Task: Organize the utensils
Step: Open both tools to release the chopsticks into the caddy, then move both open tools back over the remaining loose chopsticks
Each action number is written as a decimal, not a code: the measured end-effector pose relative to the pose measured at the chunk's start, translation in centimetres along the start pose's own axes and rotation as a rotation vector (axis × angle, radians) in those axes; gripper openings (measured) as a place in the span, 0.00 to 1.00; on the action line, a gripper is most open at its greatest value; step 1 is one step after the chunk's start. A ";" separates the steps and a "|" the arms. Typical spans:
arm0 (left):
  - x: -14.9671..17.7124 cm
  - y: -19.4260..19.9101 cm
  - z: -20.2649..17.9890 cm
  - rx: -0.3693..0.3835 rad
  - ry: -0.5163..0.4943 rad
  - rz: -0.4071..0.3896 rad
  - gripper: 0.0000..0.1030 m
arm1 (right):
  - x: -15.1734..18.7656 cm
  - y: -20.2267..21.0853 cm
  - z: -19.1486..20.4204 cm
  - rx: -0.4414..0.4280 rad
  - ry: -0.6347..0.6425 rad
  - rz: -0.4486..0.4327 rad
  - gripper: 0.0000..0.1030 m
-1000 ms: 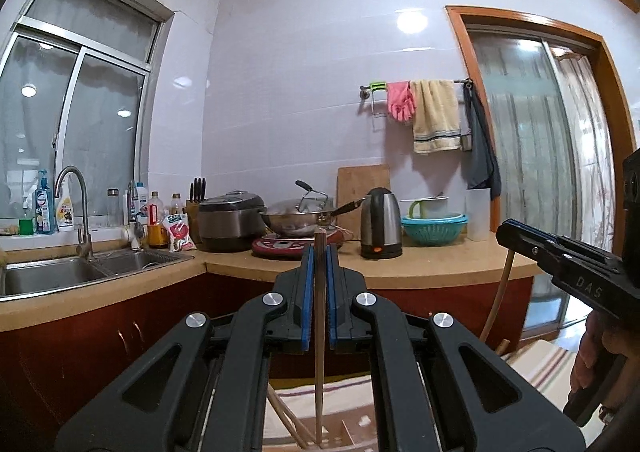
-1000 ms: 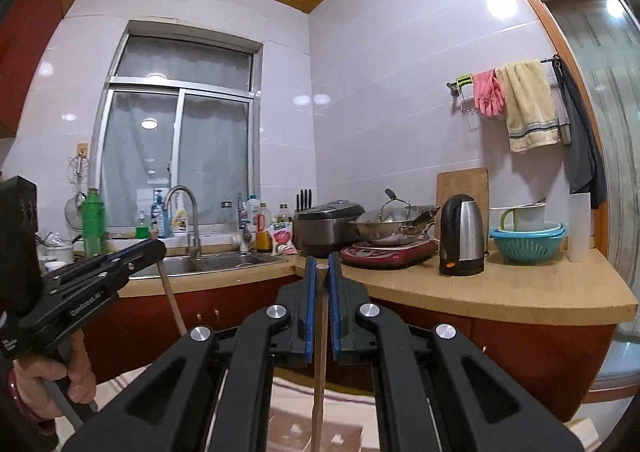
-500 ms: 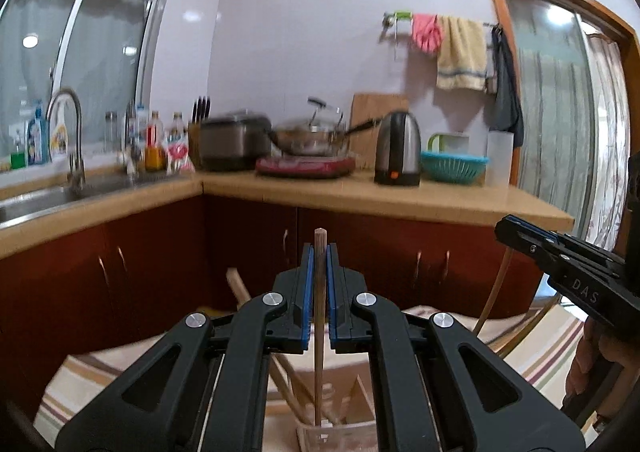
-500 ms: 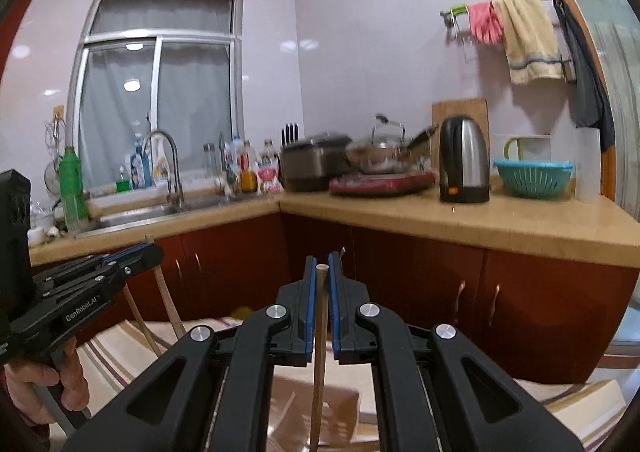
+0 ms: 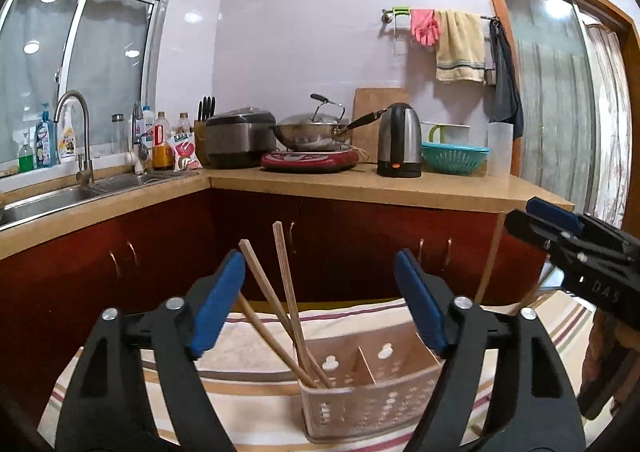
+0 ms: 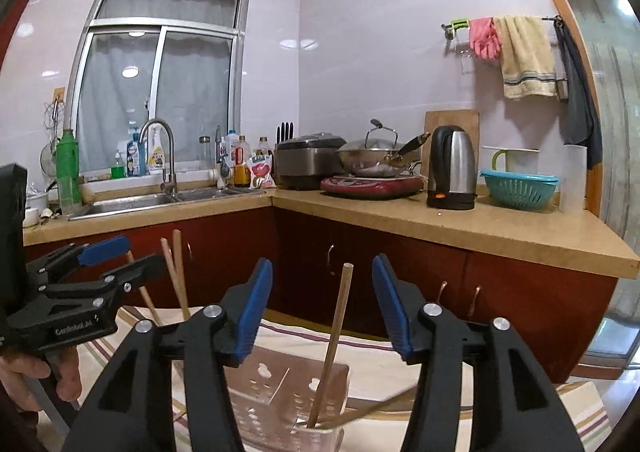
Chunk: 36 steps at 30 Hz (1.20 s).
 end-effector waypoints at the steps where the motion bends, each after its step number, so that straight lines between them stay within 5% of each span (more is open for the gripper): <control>1: 0.0 0.5 0.0 -0.003 -0.003 0.000 0.78 | -0.1 0.8 0.0 0.001 -0.004 -0.006 0.53; 9: 2.9 6.1 0.7 -0.023 0.022 0.053 0.83 | 1.3 6.6 0.4 0.007 -0.013 0.019 0.56; 28: 17.6 16.3 0.6 -0.063 0.065 0.327 0.82 | 17.4 16.3 0.6 0.058 -0.092 0.316 0.51; 36: 21.6 18.1 0.4 -0.050 0.064 0.430 0.68 | 21.6 18.5 -0.1 0.083 -0.133 0.392 0.46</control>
Point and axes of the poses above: each gripper's, at about its wrist camera, not at the fingertips, and y roughly against the way its jaws point, z to its left, x to its underside, the point moved 3 cm from there along -y, roughly the way its jaws point, and after that the axes turned 3 degrees about y, right-handed, at the moved point
